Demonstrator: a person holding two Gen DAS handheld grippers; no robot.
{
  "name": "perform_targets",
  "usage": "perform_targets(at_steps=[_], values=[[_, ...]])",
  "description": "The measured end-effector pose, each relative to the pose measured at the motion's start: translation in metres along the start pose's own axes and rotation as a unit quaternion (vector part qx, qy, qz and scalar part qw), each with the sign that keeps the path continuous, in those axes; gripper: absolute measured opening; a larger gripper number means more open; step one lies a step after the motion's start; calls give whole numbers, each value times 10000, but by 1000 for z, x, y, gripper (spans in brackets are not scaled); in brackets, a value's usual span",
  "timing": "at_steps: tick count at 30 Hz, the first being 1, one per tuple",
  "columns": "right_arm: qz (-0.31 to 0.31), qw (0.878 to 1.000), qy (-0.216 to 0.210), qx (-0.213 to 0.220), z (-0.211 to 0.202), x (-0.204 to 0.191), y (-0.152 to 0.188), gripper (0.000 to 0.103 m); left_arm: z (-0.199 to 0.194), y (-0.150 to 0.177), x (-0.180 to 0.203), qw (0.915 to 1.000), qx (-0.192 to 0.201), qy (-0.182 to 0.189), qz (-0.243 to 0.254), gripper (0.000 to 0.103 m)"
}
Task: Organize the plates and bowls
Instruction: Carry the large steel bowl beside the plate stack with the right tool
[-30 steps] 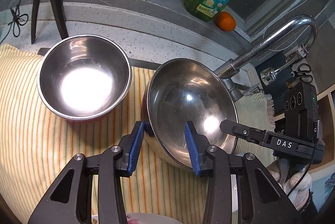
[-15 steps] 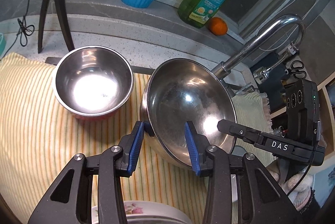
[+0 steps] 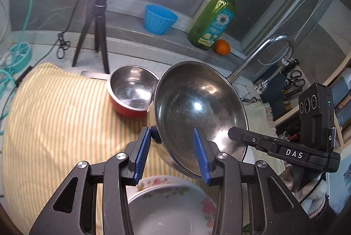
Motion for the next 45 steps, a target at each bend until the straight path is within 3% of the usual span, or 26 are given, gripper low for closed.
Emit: perform_targets(at_steps=[11, 22, 36, 45], values=[[-408, 9980, -363, -315, 31, -86, 38, 25, -62, 18, -73, 9983, 201, -352, -422, 37], [-898, 9908, -467, -901, 81, -144, 82, 25, -91, 59, -142, 9918, 76, -700, -1066, 37], [-1196, 9816, -449, -1419, 115, -169, 118, 25, -105, 91, -179, 9854, -81, -924, -1427, 37], [-1153, 9808, -473, -1502, 121, -165, 127, 27, -102, 98, -186, 9839, -189, -947, -1506, 37]])
Point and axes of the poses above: each gripper's, at about its wrist camera, not at the fingertips, and z roughly the way its jaws point, x to its right, y to its underside, the point moved 8 cm from there along z, roughly the way its jaws point, and after that the axes turned 5 degrees about x, right-handed, at the moved point
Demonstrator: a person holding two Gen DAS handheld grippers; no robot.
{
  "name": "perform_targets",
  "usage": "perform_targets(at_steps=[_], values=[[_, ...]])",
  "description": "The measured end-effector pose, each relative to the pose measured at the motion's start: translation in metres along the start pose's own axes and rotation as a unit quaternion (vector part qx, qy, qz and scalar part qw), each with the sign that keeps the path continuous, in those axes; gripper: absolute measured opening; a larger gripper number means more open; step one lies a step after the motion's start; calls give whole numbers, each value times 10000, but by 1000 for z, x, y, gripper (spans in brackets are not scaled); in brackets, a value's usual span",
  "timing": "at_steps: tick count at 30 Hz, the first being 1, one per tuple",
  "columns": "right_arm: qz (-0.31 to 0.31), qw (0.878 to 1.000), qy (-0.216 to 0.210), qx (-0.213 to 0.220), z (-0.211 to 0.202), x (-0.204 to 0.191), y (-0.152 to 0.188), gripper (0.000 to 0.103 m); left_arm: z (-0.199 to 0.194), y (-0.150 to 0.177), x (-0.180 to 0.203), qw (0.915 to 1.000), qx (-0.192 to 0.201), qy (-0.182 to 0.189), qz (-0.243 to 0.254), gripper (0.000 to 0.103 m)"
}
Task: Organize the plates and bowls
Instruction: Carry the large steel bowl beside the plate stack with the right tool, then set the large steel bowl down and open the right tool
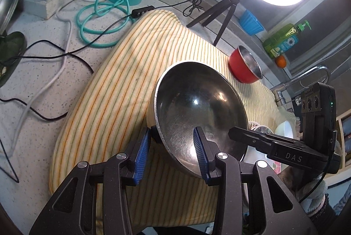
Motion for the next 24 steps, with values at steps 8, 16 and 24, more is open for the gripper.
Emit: perform_targets(at_steps=[8, 16, 24], values=[[-91, 9992, -18, 379, -15, -5, -9, 60, -3, -4, 3, 9999, 51, -73, 114, 43], [184, 9962, -195, 828, -46, -1, -16, 71, -19, -19, 9, 9991, 325, -102, 235, 47], [652, 9851, 65, 1591, -103, 38, -18, 77, -19, -41, 29, 9980, 560, 142, 257, 52]])
Point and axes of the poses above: each gripper's, at about its wrist camera, not at the fingertips, and z roughly the way its jaws point, x to its right, y to its underside, the point moved 8 cm from there along z, roughly the way its jaws point, and after that the axes turned 5 degrees about x, right-handed, at the moved point
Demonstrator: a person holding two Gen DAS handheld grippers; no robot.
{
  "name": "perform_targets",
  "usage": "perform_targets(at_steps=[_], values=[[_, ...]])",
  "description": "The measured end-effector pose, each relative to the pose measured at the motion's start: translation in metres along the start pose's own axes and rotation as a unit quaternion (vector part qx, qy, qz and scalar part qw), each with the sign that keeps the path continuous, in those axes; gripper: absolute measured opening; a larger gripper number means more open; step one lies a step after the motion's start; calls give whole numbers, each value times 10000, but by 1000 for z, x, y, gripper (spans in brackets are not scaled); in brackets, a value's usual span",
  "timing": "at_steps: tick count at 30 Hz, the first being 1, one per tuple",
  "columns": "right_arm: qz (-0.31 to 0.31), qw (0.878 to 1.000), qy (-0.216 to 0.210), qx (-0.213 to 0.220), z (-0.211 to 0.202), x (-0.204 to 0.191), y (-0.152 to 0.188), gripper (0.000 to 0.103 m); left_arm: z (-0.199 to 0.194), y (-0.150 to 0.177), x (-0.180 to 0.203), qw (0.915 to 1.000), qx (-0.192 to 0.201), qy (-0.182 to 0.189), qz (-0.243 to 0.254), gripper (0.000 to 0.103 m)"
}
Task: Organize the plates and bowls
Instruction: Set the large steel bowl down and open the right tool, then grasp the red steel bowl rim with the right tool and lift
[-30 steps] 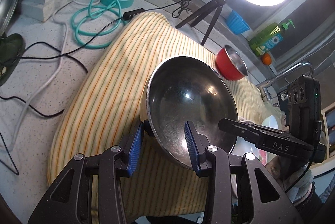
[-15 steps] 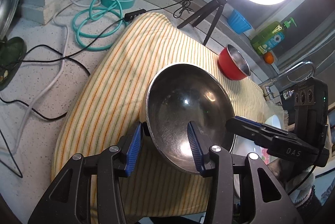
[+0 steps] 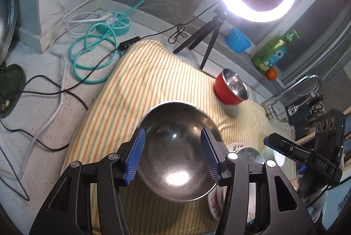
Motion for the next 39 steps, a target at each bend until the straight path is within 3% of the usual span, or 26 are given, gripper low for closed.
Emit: perform_targets(at_steps=[7, 12, 19, 26, 32, 39], values=[[89, 9984, 458, 306, -22, 48, -40, 77, 23, -22, 41, 9985, -77, 356, 400, 52], [-179, 9968, 712, 321, -22, 70, -71, 77, 54, -46, 79, 9948, -260, 634, 751, 52], [72, 9981, 599, 146, -3, 103, -102, 77, 107, -58, 108, 9911, -649, 702, 925, 52], [348, 9983, 459, -80, 21, 125, -111, 77, 153, -59, 118, 9897, -1027, 676, 740, 52], [920, 9952, 208, -241, 47, 144, -116, 61, 178, -67, 118, 9895, -1140, 594, 657, 52], [1147, 9919, 175, -525, 79, 157, -118, 47, 208, -66, 119, 9873, -1377, 540, 573, 49]])
Point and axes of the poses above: each gripper's, at about its wrist camera, not at the fingertips, and z roughly the way its jaws point, x to its right, y to its underside, the point moved 8 cm from there along z, roughly the way its jaws point, and after that the axes turned 5 degrees about x, right-handed, at the moved point
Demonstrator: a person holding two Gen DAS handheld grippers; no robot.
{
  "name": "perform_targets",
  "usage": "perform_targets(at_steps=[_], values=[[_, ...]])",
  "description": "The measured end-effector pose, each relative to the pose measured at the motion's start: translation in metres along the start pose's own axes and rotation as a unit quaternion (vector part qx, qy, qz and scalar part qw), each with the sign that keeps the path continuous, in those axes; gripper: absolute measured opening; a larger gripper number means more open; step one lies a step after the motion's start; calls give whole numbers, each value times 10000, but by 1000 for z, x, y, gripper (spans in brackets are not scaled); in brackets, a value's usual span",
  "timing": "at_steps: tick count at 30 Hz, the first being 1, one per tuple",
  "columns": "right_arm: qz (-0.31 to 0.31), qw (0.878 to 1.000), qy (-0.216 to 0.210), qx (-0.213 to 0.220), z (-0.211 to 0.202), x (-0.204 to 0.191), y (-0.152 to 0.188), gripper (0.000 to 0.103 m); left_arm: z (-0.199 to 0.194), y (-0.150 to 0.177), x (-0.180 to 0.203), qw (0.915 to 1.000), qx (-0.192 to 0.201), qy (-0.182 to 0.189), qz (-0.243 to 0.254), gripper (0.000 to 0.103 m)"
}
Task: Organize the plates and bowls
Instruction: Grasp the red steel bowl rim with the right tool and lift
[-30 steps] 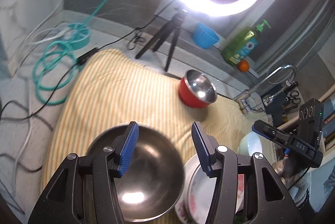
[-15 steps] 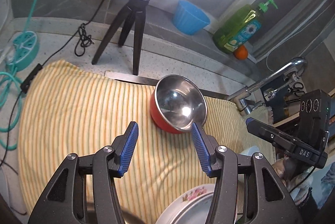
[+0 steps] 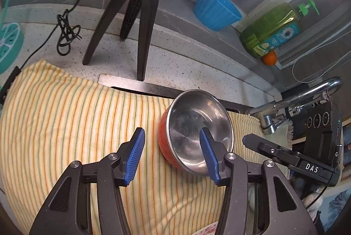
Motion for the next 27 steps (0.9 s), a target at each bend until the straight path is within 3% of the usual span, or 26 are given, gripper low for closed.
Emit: perform_targets(at_steps=[9, 13, 15, 27], values=[[2, 9998, 75, -203, 20, 6, -3, 37, 12, -2, -2, 9999, -122, -57, 37, 38], [-9, 9995, 127, -294, 26, 8, -2, 20, 17, -2, -3, 9998, -186, -49, 52, 29], [-34, 9994, 150, -323, 29, 7, -2, 17, 19, -1, 0, 9997, -226, -38, 107, 25], [-209, 9992, 251, -238, 18, -5, 2, 16, 10, 4, 6, 9997, -174, 42, 153, 23]])
Point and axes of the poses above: each gripper's, at about its wrist camera, not at the fingertips, and z roughly the way its jaws point, x to its right, y to its underside, the point moved 8 cm from there along z, roughly the way its jaws point, and after that the axes turned 5 degrees about x, right-handed, at the moved point
